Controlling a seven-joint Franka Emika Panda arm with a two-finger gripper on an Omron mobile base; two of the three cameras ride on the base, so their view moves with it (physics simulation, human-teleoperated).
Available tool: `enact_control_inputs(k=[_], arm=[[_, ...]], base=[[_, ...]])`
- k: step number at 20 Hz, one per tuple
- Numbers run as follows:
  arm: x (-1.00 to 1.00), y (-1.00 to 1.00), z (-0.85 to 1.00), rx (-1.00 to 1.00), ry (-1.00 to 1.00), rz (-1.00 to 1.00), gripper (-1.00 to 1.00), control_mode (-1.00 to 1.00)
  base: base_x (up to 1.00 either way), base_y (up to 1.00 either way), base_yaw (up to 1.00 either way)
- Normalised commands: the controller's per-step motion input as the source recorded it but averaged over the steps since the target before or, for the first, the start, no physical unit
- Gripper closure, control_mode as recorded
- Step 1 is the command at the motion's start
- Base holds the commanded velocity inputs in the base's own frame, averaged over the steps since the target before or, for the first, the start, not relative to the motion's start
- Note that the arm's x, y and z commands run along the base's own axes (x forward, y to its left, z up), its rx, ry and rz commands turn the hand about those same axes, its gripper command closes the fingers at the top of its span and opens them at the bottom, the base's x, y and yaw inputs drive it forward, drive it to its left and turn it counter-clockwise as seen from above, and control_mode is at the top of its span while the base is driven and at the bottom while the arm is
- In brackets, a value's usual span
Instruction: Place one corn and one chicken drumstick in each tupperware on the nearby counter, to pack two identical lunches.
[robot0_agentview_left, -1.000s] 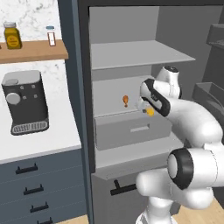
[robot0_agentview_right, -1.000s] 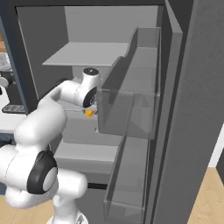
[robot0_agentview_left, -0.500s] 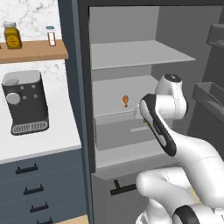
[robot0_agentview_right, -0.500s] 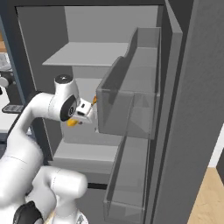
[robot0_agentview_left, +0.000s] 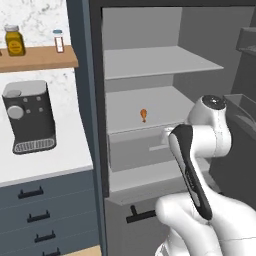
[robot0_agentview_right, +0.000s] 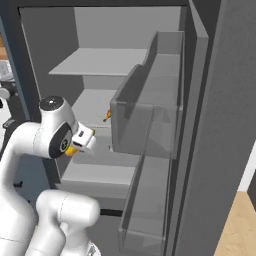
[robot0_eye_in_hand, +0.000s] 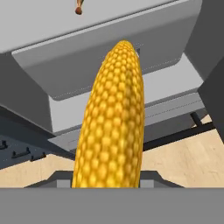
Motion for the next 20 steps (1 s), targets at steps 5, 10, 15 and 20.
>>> enact_control_inputs(k=[5,10,15,20], arm=[[0.00,0.00,0.00,0.00,0.00,0.00,1.00,1.00],[0.00,0.00,0.00,0.00,0.00,0.00,1.00,1.00],[0.00,0.00,0.00,0.00,0.00,0.00,1.00,1.00],[0.00,0.00,0.00,0.00,0.00,0.00,1.00,1.00]], base=[[-0.32,0.49,0.11],[-0.08,0.90,0.11],[0.00,1.00,0.10],[0.20,1.00,0.04]])
